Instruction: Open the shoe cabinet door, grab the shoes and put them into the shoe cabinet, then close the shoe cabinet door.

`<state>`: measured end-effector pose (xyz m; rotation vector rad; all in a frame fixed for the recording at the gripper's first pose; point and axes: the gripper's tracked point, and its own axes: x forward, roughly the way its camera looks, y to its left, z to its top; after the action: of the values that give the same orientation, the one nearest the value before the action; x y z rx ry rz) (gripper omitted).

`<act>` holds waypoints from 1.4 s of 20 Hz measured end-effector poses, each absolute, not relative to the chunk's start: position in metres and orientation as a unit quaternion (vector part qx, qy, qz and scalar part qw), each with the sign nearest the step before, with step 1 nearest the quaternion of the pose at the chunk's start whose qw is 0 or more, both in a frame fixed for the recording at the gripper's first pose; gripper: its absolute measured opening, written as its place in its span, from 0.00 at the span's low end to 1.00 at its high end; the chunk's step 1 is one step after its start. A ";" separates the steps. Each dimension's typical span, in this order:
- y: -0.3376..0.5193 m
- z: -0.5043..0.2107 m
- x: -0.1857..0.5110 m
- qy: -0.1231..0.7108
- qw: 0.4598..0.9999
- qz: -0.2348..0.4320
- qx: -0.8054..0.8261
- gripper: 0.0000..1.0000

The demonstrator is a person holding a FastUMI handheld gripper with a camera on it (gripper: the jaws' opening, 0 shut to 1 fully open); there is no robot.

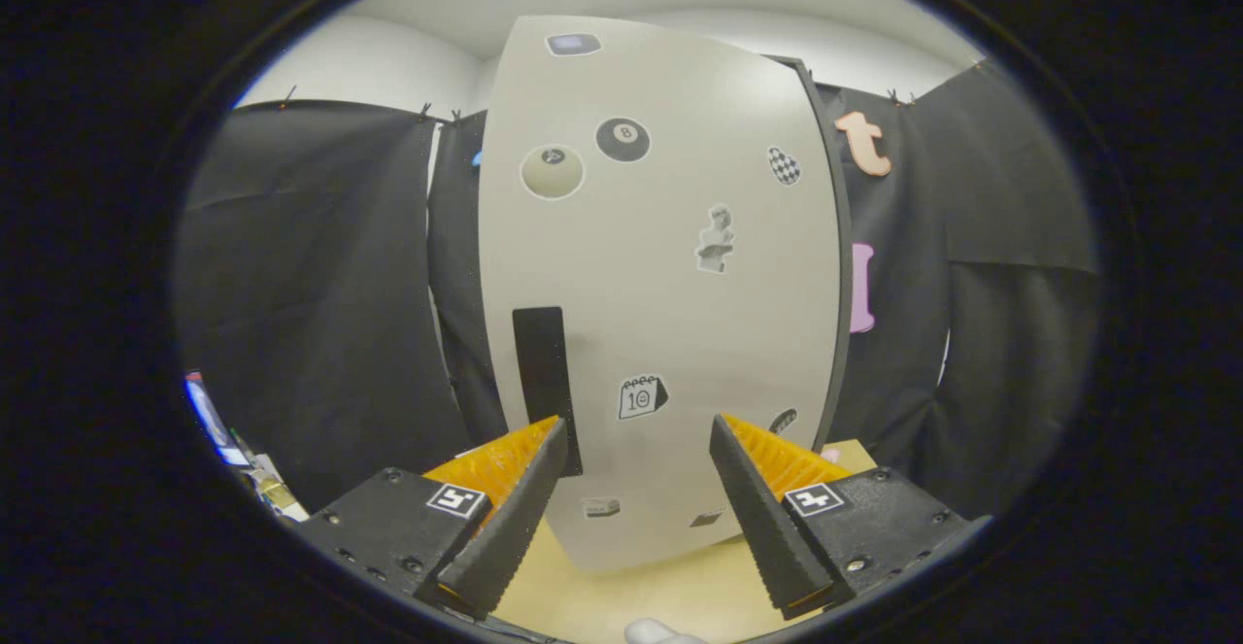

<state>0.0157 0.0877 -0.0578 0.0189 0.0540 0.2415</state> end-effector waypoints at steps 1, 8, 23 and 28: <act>0.085 -0.057 0.015 0.029 0.993 0.117 0.012 0.97; 0.069 -0.041 0.005 0.019 0.996 0.088 0.014 0.97; 0.008 0.009 -0.036 0.001 0.999 0.039 0.015 0.97; -0.012 0.026 -0.049 -0.010 1.000 0.026 0.012 0.97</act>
<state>-0.0488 -0.0120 0.0256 0.0231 -0.0208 0.0511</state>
